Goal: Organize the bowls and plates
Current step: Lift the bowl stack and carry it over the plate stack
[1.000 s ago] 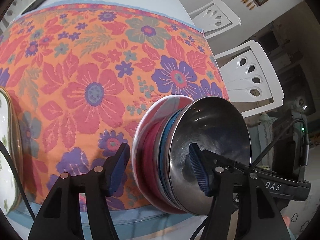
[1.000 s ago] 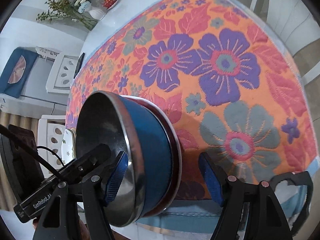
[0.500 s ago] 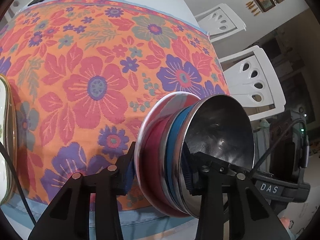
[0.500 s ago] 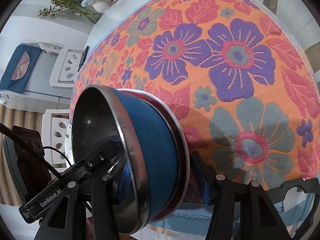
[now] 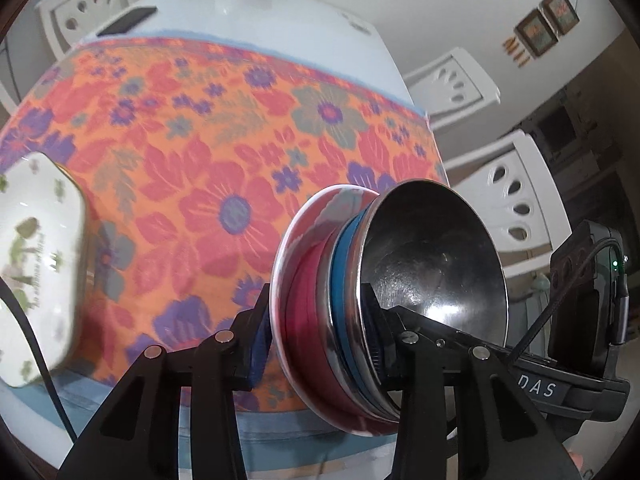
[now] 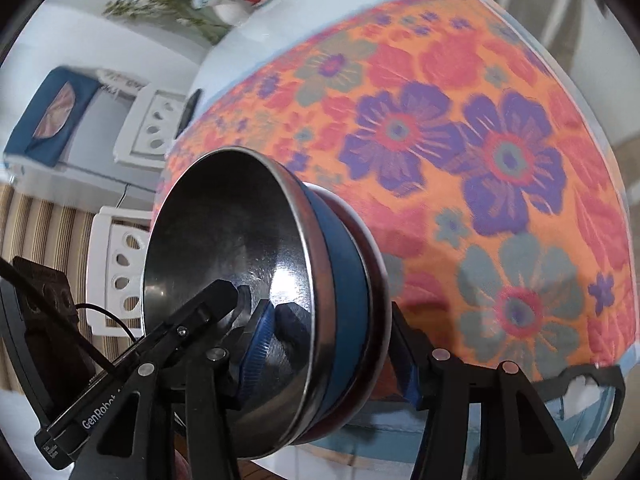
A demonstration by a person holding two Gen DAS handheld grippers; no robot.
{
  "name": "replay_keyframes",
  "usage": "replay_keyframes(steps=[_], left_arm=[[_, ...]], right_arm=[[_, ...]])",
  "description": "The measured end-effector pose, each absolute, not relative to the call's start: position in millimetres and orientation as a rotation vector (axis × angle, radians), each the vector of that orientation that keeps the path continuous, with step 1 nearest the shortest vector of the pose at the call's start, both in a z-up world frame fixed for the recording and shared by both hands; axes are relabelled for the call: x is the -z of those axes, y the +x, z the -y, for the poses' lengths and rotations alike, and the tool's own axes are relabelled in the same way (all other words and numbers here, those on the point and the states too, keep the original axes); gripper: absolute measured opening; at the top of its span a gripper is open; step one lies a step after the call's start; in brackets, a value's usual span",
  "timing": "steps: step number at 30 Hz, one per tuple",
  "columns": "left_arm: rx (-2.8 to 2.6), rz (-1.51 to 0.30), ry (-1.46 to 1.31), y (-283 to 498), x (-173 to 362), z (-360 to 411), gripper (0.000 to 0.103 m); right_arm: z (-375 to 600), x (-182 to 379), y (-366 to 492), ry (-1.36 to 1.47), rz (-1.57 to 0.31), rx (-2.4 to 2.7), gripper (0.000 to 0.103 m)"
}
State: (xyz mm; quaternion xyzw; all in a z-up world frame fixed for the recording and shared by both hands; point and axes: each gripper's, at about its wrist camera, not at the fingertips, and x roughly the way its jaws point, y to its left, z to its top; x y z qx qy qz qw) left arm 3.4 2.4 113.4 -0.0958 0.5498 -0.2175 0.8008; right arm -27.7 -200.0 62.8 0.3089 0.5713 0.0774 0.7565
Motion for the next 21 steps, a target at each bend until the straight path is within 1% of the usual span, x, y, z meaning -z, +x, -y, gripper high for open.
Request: replay_keyframes(steps=[5,8,12,16,21], left_arm=[[0.426,-1.105,-0.223,10.0,-140.8,-34.7,0.035],[0.39,-1.054,-0.225,16.5,-161.7,-67.3,0.035],[0.358,-1.017,-0.229,24.1,-176.3,-112.6,0.035],[0.348,-1.01,-0.239,33.9,-175.5,-160.8,0.035],[0.338,-1.045,-0.234,47.2,-161.5,-217.8,0.035]], right_arm=[[170.0,-90.3,-13.0,0.625,-1.203,-0.229,0.054],[142.5,-107.1,-2.5,0.606,-1.181,-0.274,0.054],[94.9,-124.9,10.4,0.571,-1.156,-0.33,0.054],[42.3,-131.1,20.1,0.545,-1.148,-0.355,0.054],[-19.9,-119.0,29.6,0.541,-1.175,-0.364,0.054]])
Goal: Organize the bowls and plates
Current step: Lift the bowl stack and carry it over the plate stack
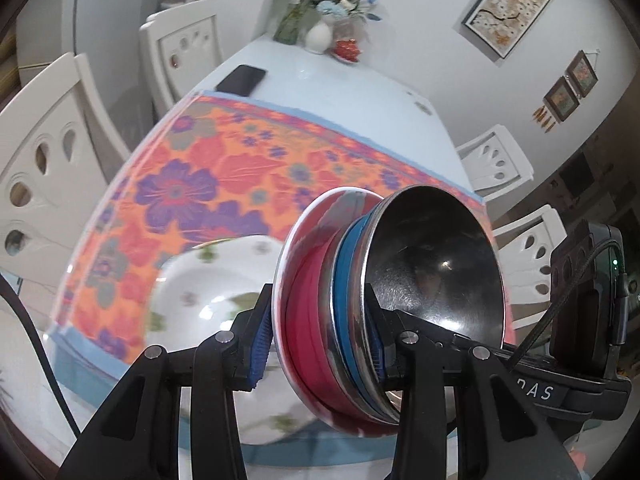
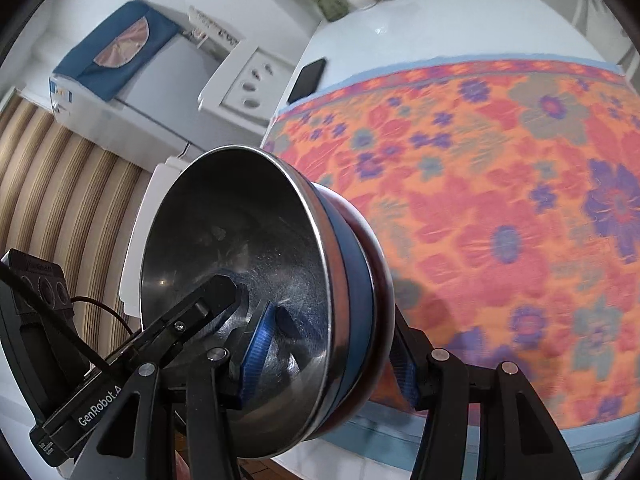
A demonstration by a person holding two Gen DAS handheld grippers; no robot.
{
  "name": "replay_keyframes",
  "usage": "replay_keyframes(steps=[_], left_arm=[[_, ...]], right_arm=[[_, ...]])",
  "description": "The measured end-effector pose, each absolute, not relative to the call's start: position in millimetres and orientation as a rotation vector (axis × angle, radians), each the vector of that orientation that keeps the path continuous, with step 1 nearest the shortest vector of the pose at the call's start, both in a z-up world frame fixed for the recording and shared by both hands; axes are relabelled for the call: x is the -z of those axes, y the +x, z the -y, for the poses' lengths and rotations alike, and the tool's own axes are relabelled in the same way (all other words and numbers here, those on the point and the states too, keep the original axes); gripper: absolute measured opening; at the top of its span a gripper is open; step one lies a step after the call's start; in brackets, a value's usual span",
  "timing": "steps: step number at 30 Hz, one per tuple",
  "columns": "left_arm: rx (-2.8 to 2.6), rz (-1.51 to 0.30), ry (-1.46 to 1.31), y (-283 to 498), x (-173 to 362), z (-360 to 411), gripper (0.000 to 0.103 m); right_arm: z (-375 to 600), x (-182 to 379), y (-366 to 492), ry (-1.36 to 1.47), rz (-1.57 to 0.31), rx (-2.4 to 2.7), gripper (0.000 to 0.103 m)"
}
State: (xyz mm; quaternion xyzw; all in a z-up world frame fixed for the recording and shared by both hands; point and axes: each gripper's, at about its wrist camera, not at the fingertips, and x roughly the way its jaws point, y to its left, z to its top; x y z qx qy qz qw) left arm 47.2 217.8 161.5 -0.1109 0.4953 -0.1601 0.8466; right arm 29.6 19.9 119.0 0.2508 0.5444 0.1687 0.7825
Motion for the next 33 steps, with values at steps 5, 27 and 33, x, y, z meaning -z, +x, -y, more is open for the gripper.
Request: replay_keyframes(steps=[5,27,33], left_arm=[[0.372,-1.1,-0.229,63.6,-138.1,-252.5,0.035],[0.527,-1.191,-0.215,79.4,-96.0,-274.0,0.035],[0.54,-1.186,-0.192,78.6,-98.6,-274.4,0.035]], right_arm=[[-65.6,-96.4,38.6,0.55,-1.215,-0.319,0.054],[-93.2,-66.8,34.4,0.559,-1.276,-0.111,0.053],[-94.3,-68.4,31.0,0.566,-1.271,-0.098,0.053]])
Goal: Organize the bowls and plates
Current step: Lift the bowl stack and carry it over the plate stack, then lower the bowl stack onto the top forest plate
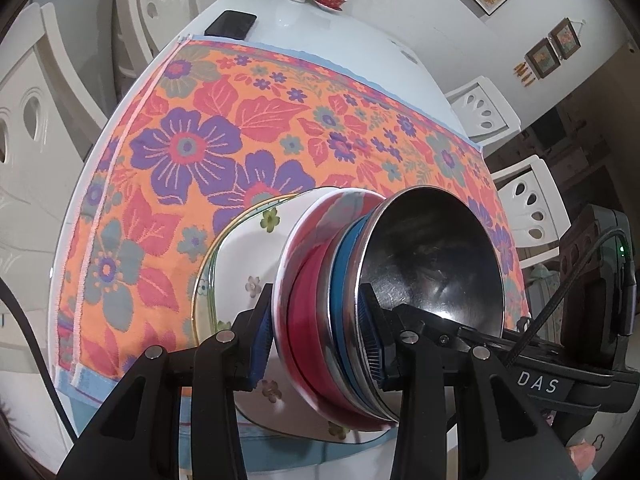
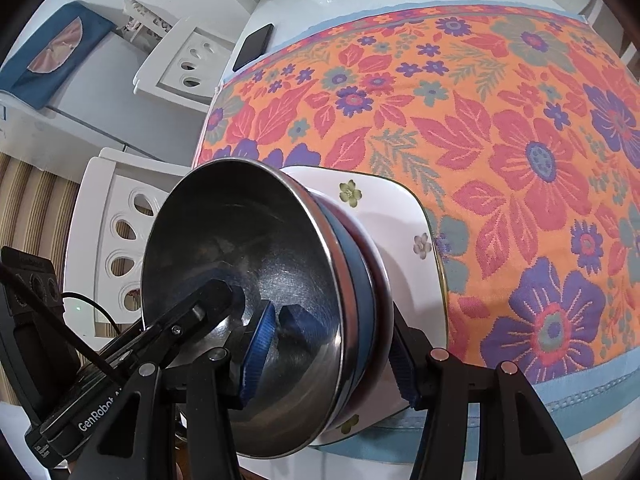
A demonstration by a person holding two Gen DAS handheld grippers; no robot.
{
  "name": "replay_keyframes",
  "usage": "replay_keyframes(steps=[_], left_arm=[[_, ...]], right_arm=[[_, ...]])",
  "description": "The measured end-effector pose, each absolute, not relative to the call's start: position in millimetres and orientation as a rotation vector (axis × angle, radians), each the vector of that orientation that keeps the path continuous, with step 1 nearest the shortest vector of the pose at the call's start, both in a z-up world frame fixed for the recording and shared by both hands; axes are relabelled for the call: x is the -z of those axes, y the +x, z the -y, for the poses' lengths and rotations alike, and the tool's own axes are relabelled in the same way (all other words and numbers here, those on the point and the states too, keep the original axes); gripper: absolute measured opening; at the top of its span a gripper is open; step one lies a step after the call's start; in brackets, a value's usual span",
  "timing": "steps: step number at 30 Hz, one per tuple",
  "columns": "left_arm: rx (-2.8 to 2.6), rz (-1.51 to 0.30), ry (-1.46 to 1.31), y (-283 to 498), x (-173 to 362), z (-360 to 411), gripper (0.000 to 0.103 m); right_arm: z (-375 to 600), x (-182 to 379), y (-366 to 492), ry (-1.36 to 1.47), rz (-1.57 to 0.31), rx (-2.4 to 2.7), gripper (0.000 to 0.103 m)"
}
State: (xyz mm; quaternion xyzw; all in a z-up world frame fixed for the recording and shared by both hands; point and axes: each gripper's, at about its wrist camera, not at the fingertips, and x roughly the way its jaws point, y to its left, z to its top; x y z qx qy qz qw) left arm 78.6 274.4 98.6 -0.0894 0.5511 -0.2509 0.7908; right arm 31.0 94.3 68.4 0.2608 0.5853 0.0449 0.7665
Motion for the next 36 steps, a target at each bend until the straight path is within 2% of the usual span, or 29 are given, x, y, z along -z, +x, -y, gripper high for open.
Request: replay_keyframes(steps=[18,36], left_arm=[[0.549,-1.106,-0.154,67.8,-131.1,-287.7,0.035],[0.618,-0.908,-0.108,33.8,-215.4,-286.8,0.036]], right_arm=[[-92.8,-102.7,8.8,0.521,-1.203,-0.053,0.053],[-122.0,-201.8,-40.9,0.356,-0.983,-0.013,0.055]])
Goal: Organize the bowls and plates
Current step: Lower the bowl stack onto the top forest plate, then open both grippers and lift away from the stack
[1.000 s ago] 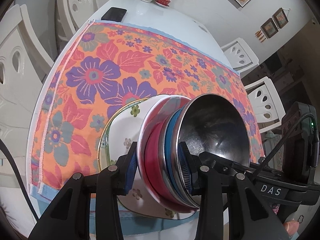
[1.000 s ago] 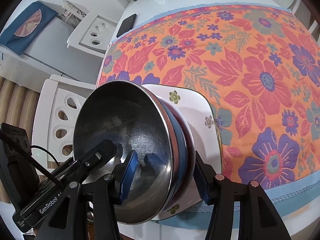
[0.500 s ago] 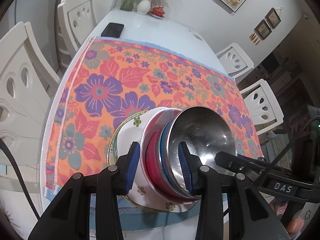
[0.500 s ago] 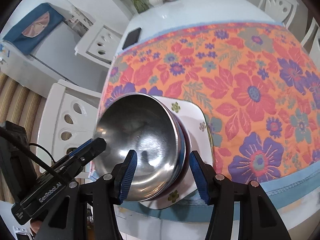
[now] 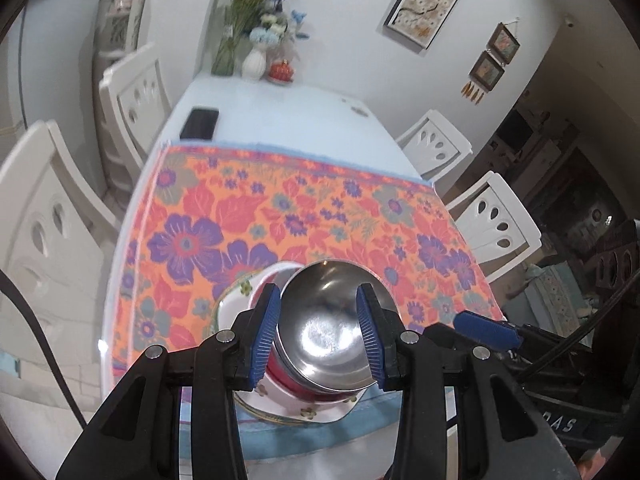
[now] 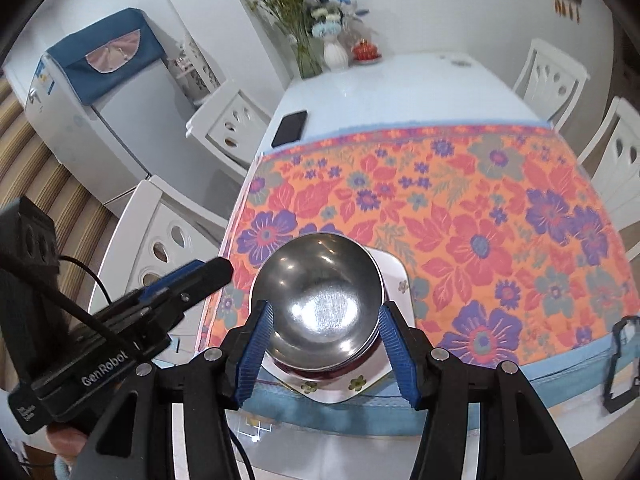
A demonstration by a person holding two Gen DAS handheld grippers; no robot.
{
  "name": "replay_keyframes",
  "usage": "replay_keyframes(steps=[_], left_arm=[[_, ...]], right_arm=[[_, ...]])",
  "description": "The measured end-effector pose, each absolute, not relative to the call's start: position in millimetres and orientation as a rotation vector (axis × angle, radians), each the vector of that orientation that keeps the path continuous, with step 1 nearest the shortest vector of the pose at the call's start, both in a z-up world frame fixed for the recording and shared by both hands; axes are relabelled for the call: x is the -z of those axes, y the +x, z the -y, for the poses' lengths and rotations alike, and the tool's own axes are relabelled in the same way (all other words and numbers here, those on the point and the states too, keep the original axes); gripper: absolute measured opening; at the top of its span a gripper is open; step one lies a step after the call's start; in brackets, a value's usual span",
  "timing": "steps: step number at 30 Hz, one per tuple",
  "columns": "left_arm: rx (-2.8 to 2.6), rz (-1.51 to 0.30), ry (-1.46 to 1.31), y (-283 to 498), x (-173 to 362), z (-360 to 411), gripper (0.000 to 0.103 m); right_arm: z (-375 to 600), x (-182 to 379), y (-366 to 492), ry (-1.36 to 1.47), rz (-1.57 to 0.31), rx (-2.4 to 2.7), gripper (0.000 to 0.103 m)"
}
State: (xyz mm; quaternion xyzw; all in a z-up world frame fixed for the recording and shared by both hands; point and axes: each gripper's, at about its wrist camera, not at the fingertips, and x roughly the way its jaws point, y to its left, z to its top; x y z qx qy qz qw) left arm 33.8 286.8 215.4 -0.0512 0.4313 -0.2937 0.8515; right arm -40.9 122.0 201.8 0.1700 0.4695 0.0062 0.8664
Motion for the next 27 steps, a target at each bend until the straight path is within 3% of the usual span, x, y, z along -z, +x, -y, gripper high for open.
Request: replay_keyframes(steps=[7,27], left_arm=[[0.575,-0.844,-0.096,15.7,-236.1,-294.4,0.038],[0.509,-0.895,-0.047,-0.3,-205.2,-284.9,0.044]], right_arm=[[-128.1,-208.5,-65.9,0.214,-0.95,0.118,0.059],[-123.0,-178.7,-69.0,0.241,-1.044,0.161,0.059]])
